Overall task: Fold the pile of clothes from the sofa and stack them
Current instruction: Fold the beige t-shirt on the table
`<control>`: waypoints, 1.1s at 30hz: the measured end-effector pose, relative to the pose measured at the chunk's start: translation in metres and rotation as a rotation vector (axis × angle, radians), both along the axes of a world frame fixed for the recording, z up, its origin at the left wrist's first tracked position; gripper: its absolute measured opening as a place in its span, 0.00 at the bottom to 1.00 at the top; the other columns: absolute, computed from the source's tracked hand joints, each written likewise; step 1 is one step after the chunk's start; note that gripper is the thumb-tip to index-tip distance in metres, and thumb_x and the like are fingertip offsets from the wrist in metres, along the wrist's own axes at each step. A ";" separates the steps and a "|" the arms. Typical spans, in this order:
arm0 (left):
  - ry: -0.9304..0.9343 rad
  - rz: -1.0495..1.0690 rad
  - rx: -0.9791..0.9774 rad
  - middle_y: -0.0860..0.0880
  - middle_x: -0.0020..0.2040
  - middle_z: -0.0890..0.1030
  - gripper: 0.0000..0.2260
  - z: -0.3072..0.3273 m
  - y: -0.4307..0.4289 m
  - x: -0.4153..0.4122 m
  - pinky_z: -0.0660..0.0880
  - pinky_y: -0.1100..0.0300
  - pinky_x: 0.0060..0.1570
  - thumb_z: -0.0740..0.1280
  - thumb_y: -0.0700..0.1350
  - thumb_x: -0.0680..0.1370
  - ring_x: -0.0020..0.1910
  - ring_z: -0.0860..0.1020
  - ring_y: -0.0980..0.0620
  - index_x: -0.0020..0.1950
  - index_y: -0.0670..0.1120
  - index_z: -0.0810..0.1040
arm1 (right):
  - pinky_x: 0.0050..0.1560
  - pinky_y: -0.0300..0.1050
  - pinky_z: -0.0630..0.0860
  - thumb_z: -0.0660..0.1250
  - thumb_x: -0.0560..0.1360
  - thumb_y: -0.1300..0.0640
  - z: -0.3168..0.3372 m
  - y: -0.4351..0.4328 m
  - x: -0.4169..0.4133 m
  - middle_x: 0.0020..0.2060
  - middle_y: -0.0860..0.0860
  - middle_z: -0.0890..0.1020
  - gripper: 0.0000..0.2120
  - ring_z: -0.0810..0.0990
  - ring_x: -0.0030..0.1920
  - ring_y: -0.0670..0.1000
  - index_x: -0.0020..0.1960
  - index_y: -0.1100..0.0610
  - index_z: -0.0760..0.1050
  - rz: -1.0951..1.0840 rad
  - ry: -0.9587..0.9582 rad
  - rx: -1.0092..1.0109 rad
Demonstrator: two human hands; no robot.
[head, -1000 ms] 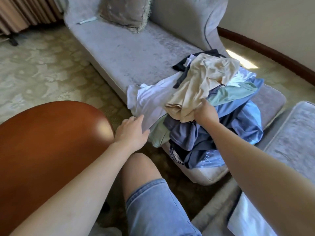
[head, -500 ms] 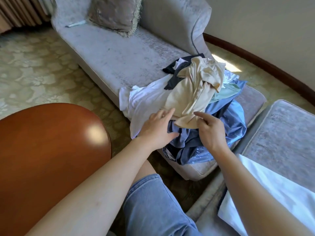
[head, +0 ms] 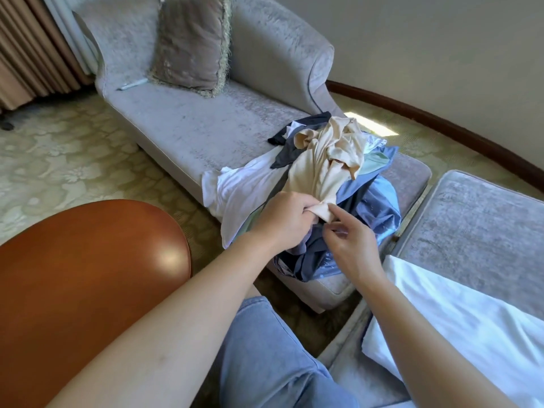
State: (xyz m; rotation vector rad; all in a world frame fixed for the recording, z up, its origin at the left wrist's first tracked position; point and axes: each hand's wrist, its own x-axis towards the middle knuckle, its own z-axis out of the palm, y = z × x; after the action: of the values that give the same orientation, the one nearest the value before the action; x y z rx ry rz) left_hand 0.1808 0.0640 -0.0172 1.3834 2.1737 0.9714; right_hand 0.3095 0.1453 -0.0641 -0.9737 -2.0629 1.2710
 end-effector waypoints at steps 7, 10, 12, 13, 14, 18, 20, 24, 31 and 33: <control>-0.417 0.223 0.280 0.44 0.46 0.84 0.11 0.071 -0.016 -0.006 0.81 0.61 0.42 0.65 0.31 0.77 0.35 0.83 0.52 0.56 0.40 0.81 | 0.44 0.45 0.71 0.65 0.74 0.62 0.046 -0.004 -0.044 0.49 0.50 0.80 0.12 0.78 0.44 0.51 0.56 0.56 0.82 -0.137 0.123 0.216; -0.641 0.314 0.483 0.47 0.34 0.83 0.09 0.110 -0.031 -0.013 0.78 0.65 0.34 0.63 0.30 0.77 0.29 0.81 0.55 0.49 0.41 0.80 | 0.38 0.48 0.70 0.64 0.75 0.59 0.070 -0.006 -0.053 0.37 0.50 0.80 0.08 0.76 0.38 0.52 0.44 0.54 0.81 -0.123 0.105 0.294; -0.708 0.360 0.602 0.46 0.34 0.82 0.09 0.133 -0.042 -0.017 0.78 0.64 0.35 0.62 0.31 0.79 0.30 0.81 0.55 0.49 0.42 0.79 | 0.33 0.48 0.65 0.62 0.75 0.59 0.084 -0.006 -0.059 0.29 0.51 0.75 0.12 0.73 0.34 0.54 0.34 0.55 0.76 -0.111 0.050 0.348; -0.711 0.388 0.659 0.46 0.36 0.82 0.09 0.144 -0.048 -0.021 0.77 0.64 0.35 0.61 0.32 0.79 0.31 0.81 0.55 0.49 0.42 0.79 | 0.32 0.48 0.64 0.61 0.75 0.59 0.092 -0.007 -0.062 0.27 0.51 0.74 0.14 0.72 0.33 0.55 0.31 0.54 0.72 -0.100 0.024 0.369; -0.710 0.425 0.720 0.45 0.37 0.82 0.09 0.156 -0.055 -0.025 0.77 0.65 0.35 0.61 0.32 0.80 0.31 0.81 0.56 0.48 0.43 0.78 | 0.32 0.48 0.65 0.61 0.75 0.60 0.098 -0.008 -0.066 0.26 0.51 0.73 0.16 0.72 0.32 0.56 0.29 0.53 0.70 -0.088 -0.003 0.389; -0.718 0.692 0.970 0.47 0.33 0.83 0.08 0.203 -0.103 -0.057 0.76 0.64 0.36 0.61 0.34 0.80 0.29 0.80 0.57 0.51 0.44 0.77 | 0.28 0.43 0.62 0.60 0.75 0.59 0.115 -0.014 -0.078 0.29 0.51 0.73 0.15 0.72 0.33 0.54 0.30 0.55 0.68 -0.011 -0.273 0.431; -0.702 0.828 1.083 0.51 0.27 0.81 0.08 0.221 -0.141 -0.082 0.77 0.64 0.36 0.62 0.34 0.80 0.27 0.80 0.58 0.55 0.43 0.77 | 0.31 0.44 0.66 0.60 0.77 0.58 0.121 -0.020 -0.084 0.34 0.53 0.76 0.12 0.76 0.37 0.56 0.34 0.57 0.70 0.073 -0.388 0.421; -0.684 0.974 1.247 0.44 0.55 0.83 0.15 0.242 -0.243 -0.130 0.78 0.62 0.47 0.56 0.37 0.82 0.43 0.83 0.52 0.67 0.41 0.74 | 0.31 0.48 0.70 0.69 0.73 0.58 0.170 -0.051 -0.119 0.25 0.51 0.68 0.15 0.69 0.28 0.48 0.30 0.59 0.69 0.319 -0.182 0.256; -0.212 1.246 1.398 0.46 0.52 0.81 0.17 0.314 -0.425 -0.150 0.77 0.67 0.36 0.60 0.39 0.81 0.49 0.81 0.51 0.69 0.37 0.72 | 0.30 0.32 0.72 0.66 0.74 0.65 0.338 -0.173 -0.222 0.33 0.46 0.81 0.09 0.75 0.26 0.36 0.47 0.55 0.83 0.416 0.566 0.136; -0.172 1.230 1.460 0.48 0.41 0.80 0.14 0.317 -0.466 -0.152 0.78 0.64 0.38 0.60 0.37 0.78 0.42 0.79 0.50 0.62 0.36 0.77 | 0.38 0.38 0.78 0.64 0.74 0.64 0.350 -0.209 -0.243 0.39 0.50 0.84 0.11 0.79 0.34 0.41 0.48 0.57 0.84 0.486 0.594 0.173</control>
State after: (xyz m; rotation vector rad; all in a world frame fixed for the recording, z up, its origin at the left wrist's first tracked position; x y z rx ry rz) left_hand 0.0293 -0.4023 0.2999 -0.1152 1.9006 3.2834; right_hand 0.0665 -0.0635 0.2858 0.0160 -1.9216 1.3670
